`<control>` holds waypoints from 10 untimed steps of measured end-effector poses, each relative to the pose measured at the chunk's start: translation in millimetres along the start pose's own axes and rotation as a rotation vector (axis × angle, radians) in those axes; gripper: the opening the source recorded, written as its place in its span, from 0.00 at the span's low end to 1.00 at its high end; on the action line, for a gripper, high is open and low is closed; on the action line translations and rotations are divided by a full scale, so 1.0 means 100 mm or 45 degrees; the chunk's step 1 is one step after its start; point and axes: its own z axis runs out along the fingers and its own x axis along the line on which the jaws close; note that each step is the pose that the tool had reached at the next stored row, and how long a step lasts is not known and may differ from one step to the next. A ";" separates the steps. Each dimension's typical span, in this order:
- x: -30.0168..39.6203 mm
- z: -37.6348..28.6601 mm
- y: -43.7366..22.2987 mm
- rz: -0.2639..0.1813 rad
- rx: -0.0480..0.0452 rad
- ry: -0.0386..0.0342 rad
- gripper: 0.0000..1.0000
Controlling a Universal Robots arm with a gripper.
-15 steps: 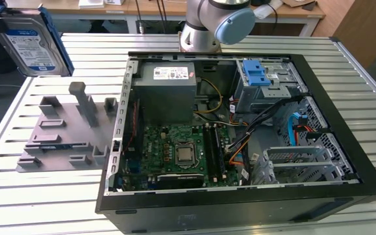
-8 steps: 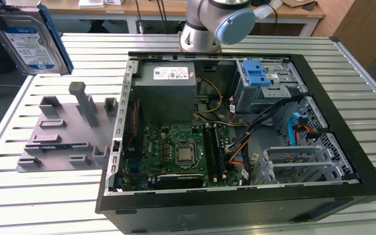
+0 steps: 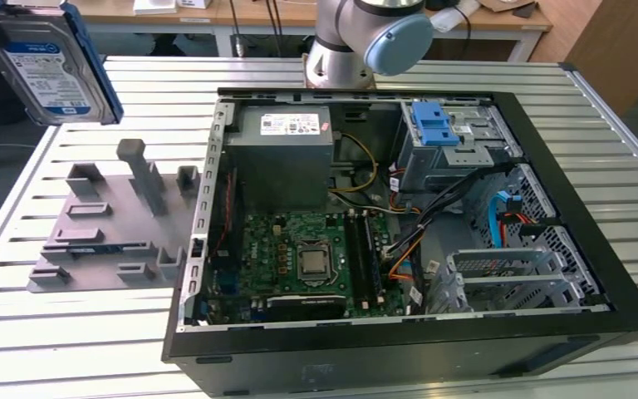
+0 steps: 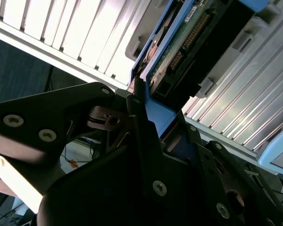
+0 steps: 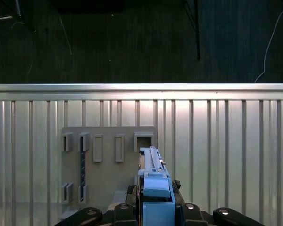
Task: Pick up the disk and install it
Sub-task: 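Pick up the disk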
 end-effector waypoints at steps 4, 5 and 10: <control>0.000 -0.023 0.000 0.000 0.000 -0.0001 0.36; 0.000 -0.028 0.000 0.000 0.000 0.0000 0.36; -0.001 -0.058 -0.001 0.000 0.000 -0.0001 0.36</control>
